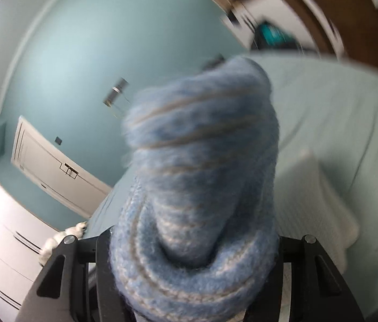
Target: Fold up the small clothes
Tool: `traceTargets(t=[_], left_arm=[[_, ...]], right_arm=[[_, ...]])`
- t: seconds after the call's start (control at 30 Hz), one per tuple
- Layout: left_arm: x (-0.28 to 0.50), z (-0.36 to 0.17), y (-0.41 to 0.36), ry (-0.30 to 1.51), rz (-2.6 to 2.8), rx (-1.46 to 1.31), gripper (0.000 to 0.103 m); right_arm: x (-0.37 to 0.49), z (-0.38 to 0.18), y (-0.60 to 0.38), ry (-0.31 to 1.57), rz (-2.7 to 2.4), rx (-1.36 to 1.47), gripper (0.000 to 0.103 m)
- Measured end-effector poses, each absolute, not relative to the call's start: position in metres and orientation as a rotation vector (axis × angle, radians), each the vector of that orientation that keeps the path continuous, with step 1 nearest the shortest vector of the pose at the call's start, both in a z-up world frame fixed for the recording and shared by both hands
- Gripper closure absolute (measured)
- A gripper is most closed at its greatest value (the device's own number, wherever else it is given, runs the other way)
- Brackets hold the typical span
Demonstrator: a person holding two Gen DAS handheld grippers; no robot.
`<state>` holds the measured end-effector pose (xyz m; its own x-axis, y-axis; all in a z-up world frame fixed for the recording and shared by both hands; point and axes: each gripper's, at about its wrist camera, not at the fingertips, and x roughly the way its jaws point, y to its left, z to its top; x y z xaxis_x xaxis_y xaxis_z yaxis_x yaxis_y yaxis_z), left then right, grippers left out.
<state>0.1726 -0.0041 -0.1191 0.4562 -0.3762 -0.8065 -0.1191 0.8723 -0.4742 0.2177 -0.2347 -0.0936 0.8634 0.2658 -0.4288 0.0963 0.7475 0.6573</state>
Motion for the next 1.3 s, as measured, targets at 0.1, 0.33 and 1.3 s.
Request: traceTargets(t=[0.1, 0.33, 1.3], left_arm=[[0.172, -0.112, 0.001, 1.065, -0.088, -0.472, 0.0], [0.167, -0.093, -0.037, 0.99, -0.092, -0.193, 0.0], [0.146, -0.106, -0.076, 1.009, -0.078, 0.063, 0.0]], right_arm=[[0.204, -0.096, -0.243, 0.531, 0.046, 0.695, 0.055], [0.227, -0.147, -0.274, 0.683, -0.085, 0.988, 0.055], [0.223, -0.051, -0.169, 0.846, 0.056, -0.025, 0.026]])
